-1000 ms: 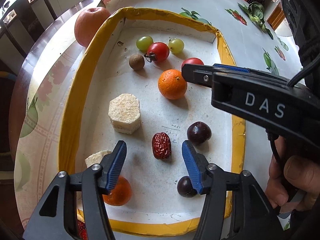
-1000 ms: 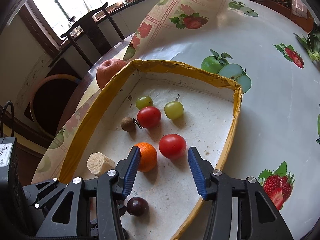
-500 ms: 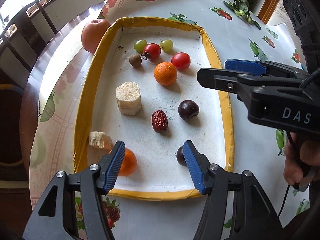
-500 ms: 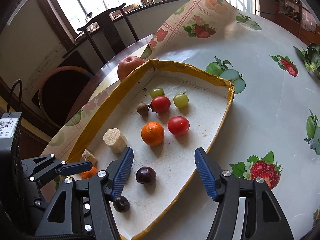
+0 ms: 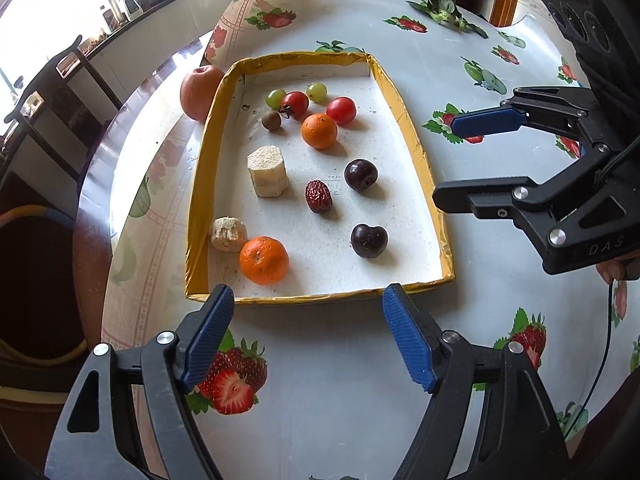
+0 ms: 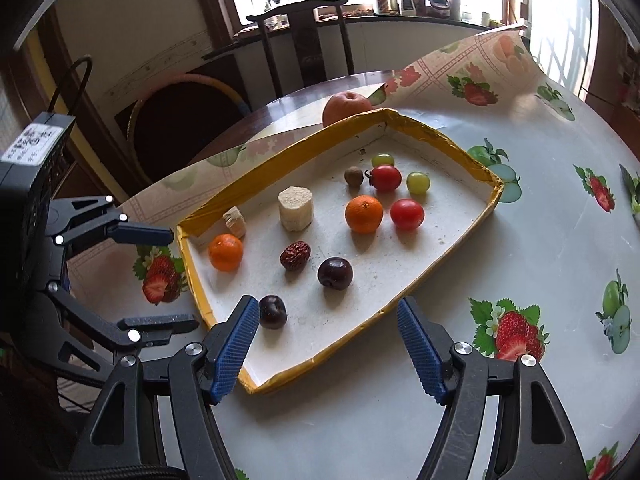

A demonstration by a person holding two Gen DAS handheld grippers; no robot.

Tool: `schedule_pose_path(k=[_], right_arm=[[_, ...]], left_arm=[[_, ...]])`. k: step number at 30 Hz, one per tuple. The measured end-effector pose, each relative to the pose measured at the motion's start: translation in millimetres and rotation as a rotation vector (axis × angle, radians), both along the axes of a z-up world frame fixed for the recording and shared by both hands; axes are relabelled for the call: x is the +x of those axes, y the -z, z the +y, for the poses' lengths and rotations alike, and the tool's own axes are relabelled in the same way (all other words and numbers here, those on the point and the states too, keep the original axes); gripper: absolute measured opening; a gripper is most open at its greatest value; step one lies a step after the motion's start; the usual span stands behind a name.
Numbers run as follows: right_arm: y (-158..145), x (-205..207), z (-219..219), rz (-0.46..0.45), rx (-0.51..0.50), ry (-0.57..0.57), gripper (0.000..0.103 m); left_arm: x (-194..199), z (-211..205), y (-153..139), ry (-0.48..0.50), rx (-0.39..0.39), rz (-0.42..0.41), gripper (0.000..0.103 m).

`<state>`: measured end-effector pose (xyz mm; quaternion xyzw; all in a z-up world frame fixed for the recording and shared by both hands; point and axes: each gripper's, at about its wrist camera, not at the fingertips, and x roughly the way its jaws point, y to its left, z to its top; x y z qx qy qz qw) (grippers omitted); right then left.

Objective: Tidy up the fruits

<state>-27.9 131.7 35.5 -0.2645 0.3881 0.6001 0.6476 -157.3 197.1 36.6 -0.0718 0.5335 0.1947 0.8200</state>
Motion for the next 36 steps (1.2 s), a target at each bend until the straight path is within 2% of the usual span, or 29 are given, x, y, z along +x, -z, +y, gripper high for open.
schedule_pose_path(k=[7,16,36], right_arm=[[-2,-19,-12,-0.027,-0.015,-0.084,0.077],[-10,-46,-18,-0.140,-0.019,-0.180,0.079],[-15,-63,-18,-0.156,-0.011,-0.234,0.082]], left_arm=[[-12,-7,-11,-0.007,0.011,-0.051,0.077],[-17,-20,-12,0.022,0.001,-0.058,0.077],[-26,-10,-8,-0.016,0.018,-0.030,0.077]])
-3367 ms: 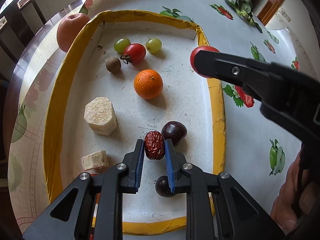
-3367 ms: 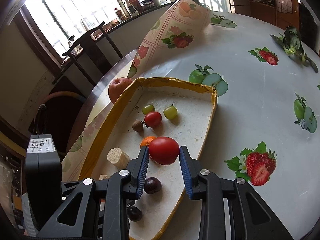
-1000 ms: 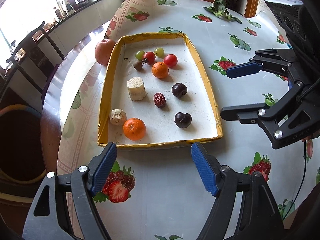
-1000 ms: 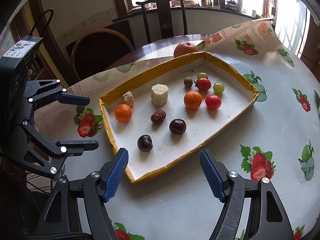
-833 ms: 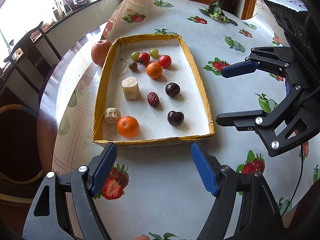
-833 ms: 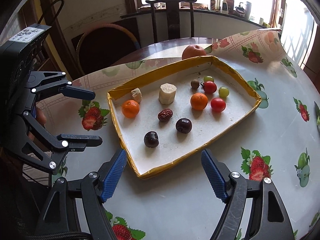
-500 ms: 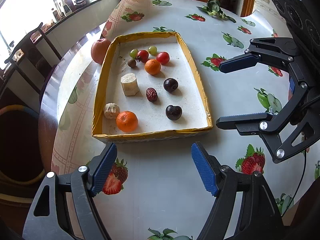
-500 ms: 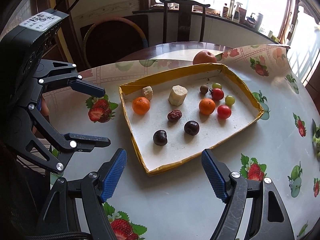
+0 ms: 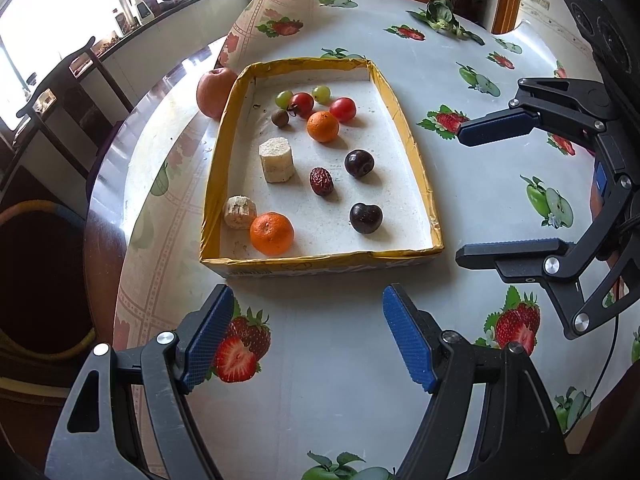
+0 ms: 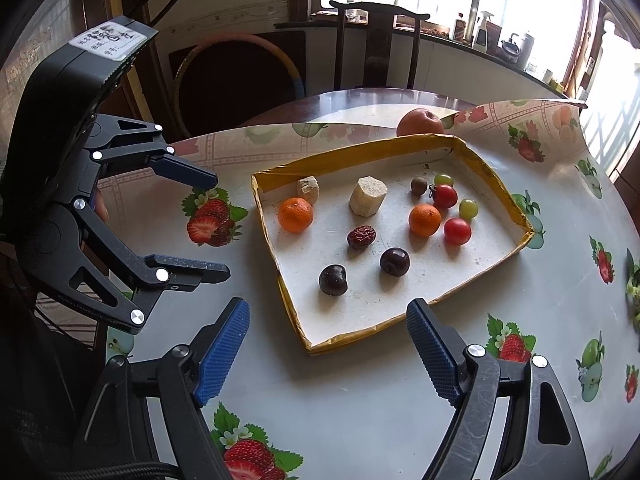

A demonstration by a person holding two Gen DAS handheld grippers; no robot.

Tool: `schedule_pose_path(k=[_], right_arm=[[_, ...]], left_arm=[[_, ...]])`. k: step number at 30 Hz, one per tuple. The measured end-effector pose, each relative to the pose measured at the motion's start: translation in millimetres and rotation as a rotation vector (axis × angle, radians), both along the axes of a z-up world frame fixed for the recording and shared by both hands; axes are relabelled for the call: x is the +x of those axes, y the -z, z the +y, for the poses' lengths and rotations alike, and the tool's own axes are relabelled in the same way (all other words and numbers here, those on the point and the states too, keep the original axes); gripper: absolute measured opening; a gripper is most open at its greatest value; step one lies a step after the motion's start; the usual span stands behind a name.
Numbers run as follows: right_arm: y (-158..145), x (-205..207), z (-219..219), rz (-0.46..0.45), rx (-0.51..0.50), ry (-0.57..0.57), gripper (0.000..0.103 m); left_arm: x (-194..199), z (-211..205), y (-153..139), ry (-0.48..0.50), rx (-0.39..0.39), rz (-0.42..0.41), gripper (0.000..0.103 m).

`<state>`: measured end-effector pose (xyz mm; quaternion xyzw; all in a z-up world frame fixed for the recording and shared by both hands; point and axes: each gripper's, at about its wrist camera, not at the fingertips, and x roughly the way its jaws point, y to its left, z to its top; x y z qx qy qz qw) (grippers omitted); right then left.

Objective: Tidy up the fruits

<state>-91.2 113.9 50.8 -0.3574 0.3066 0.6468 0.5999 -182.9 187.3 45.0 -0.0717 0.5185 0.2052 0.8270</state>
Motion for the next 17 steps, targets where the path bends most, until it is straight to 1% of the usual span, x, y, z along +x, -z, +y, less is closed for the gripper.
schedule_pose_path(k=[7,14,17], right_arm=[[2.7,-0.7,2.2,-0.002,-0.006,-0.004,0.083],[4.1,0.2,1.3,0.005,-0.004,0.004,0.083],[5.0,1.0,0.7,0.015,-0.004,0.012,0.083]], left_arm=[[1.0,0.6,-0.5,-0.002,-0.003,0.001,0.077],[-0.6,0.1,-5.0,0.006,0.000,-0.028,0.077],[1.4,-0.3,-5.1,0.012,-0.004,-0.021,0.077]])
